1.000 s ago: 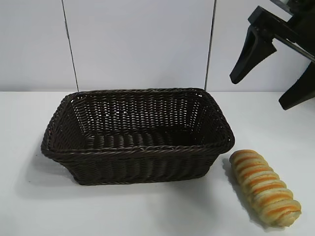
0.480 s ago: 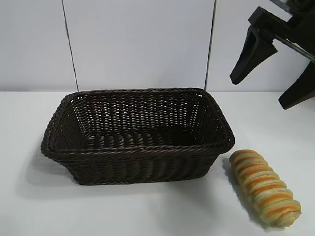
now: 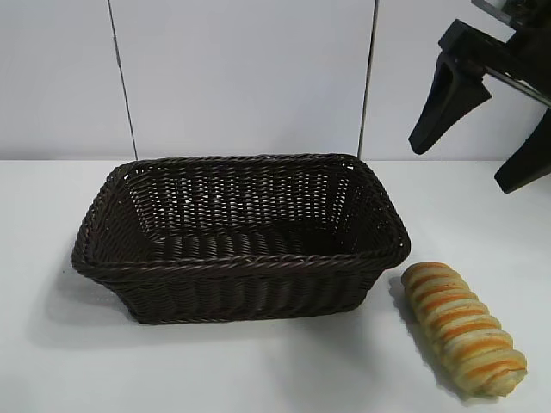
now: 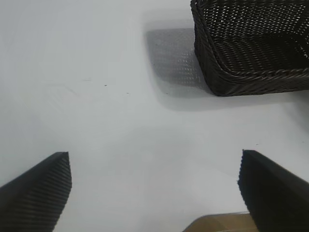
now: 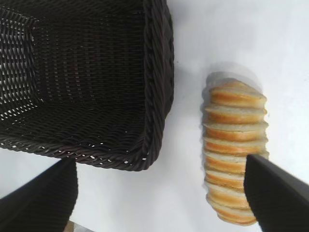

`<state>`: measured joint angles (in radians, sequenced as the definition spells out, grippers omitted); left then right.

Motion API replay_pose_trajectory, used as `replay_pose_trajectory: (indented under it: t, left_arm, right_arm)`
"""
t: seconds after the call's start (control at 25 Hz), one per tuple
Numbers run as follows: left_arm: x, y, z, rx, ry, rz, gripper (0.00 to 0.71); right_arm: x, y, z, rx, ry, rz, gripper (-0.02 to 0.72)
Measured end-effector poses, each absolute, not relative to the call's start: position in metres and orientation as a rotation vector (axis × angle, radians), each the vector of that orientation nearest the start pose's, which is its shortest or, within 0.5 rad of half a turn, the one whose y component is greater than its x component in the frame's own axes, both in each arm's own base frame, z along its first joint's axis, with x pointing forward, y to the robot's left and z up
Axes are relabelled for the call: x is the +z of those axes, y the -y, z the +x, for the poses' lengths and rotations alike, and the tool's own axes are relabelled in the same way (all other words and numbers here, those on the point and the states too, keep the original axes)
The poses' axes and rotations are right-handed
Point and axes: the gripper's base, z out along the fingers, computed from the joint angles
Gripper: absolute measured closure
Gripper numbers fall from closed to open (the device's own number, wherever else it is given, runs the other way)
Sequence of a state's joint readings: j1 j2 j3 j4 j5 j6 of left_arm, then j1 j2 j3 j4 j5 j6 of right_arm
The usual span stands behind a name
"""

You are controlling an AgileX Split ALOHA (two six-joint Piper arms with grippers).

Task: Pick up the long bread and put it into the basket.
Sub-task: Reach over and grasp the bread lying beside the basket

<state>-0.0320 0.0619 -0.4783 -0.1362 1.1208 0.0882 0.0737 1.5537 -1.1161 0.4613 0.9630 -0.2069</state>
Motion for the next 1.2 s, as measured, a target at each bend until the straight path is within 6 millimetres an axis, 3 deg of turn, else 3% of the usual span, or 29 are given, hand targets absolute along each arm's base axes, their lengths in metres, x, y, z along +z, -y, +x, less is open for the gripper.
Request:
replay_pose_trajectory:
  t: [0.32,0.68,0.84,1.2]
  left_arm:
    - [0.267,0.011,-0.008,-0.136,-2.105,0.146,0.032]
    - [0.267,0.011,-0.008,-0.136,-2.106,0.147,0.032]
    - [0.267,0.011,-0.008,-0.136,-2.106,0.147,0.032]
    - [0.267,0.011,-0.008,-0.136,-2.106,0.147,0.032]
  right_arm:
    - [0.255,-0.044,0.297,0.36,-2.862,-0.161,0.041]
    - [0.248,-0.037,0.294,0.23,-2.861,-0.425,0.041]
    - [0.229,-0.036,0.283,0.231,-2.879,-0.403,0.041]
    - [0.19,-0.039,0.263,0.319,-2.817,-0.15,0.041]
